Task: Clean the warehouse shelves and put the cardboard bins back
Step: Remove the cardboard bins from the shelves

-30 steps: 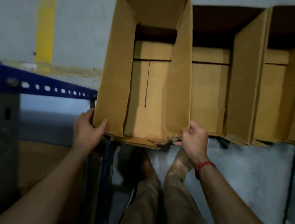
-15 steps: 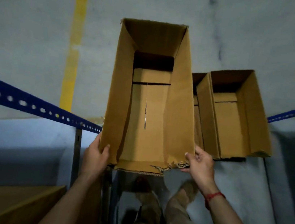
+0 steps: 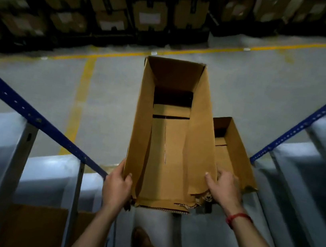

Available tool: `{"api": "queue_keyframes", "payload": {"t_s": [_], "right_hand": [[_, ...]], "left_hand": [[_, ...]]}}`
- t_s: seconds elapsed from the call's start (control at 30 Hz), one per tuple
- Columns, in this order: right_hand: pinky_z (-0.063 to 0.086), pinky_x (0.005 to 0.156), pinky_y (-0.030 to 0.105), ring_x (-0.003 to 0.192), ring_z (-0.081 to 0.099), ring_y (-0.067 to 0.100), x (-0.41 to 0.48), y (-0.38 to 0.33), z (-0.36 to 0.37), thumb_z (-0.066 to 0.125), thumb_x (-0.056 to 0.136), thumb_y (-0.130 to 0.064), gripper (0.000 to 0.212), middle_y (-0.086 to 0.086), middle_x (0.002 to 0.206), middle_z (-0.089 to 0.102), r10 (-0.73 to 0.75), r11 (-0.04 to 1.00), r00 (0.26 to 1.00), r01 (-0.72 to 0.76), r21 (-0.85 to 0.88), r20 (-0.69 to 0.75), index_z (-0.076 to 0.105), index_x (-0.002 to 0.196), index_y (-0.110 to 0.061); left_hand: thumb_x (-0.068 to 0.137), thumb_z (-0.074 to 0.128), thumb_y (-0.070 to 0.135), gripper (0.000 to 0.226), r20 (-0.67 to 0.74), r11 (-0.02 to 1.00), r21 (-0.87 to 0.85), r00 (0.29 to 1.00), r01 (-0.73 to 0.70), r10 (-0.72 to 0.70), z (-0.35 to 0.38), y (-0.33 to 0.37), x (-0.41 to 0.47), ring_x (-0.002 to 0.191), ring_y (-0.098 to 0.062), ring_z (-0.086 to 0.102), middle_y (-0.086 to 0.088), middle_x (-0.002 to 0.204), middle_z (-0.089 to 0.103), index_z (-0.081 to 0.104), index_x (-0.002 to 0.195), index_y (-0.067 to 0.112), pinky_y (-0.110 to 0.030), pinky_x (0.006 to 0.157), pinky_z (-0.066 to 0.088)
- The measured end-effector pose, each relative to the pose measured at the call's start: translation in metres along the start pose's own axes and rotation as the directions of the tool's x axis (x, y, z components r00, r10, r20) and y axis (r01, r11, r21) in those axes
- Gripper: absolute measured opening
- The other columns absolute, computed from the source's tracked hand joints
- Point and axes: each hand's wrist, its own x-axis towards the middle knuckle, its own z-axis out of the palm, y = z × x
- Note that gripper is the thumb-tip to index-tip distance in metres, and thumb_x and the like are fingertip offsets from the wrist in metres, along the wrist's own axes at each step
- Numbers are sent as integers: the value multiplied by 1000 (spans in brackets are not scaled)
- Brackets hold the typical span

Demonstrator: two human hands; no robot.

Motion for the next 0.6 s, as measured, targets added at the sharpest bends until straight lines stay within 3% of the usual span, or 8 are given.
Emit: {"api": "queue_keyframes", "payload": {"t_s": [0.07, 0.13, 0.23, 0.3, 0.4, 0.5, 0.6], "right_hand": [[57, 69, 29, 82, 63, 15, -7, 14, -27, 63, 95, -31, 34, -5, 90, 66, -2, 1000, 999, 2, -13, -35, 62, 128, -21], [55, 69, 27, 85, 64, 17, -17, 27, -52, 64, 95, -30, 35, 0, 99, 72, -29, 999, 997, 28, -18, -68, 62, 129, -21], [44, 59, 21, 81, 62, 15, -33, 47, -85, 63, 95, -31, 33, 0, 100, 72, -64, 998, 992, 62, -16, -110, 63, 127, -24], [50, 64, 25, 83, 63, 18, -44, 55, -109, 63, 95, -31, 29, 2, 101, 73, -61, 998, 989, 61, -5, -136, 65, 123, -23], [52, 71, 30, 88, 66, 25, -61, 63, -149, 63, 93, -33, 26, 5, 100, 73, -65, 998, 979, 65, -6, -194, 69, 116, -21], [40, 60, 24, 84, 61, 25, -77, 67, -184, 63, 94, -31, 28, 7, 107, 73, -64, 998, 970, 69, 12, -234, 68, 121, -23], [42, 56, 22, 92, 66, 23, -89, 72, -209, 63, 93, -33, 32, 8, 115, 71, -41, 997, 954, 57, 48, -297, 65, 124, -29]], "left_hand": [[99, 54, 15, 46, -10, 1000, 22, 1000, -16, 16, 4, 18, -21, 77, 0, 57, 13, 104, 64, 50, 142, 32, -24, 67, 50], [100, 54, 14, 45, -25, 999, 28, 999, -31, 32, 9, 38, -44, 71, 3, 52, 10, 106, 65, 51, 143, 28, -17, 57, 40], [100, 54, 15, 45, -44, 995, 49, 995, -87, 89, 16, 73, -83, 79, -8, 56, 3, 118, 69, 51, 143, 29, -22, 61, 45], [99, 53, 15, 45, -63, 989, 64, 988, -135, 139, 17, 94, -105, 84, -13, 59, 5, 114, 68, 52, 142, 31, -28, 69, 50], [97, 53, 13, 45, -82, 980, 100, 980, -172, 181, 15, 126, -128, 81, -14, 55, 7, 103, 65, 55, 137, 32, -27, 66, 44], [94, 53, 13, 44, -63, 969, 115, 972, -218, 226, 10, 154, -145, 81, -16, 54, 1, 110, 70, 58, 133, 31, -29, 68, 43], [94, 54, 14, 41, -35, 948, 121, 953, -294, 300, 4, 178, -157, 83, -17, 56, 1, 111, 70, 59, 132, 28, -29, 69, 46]]}}
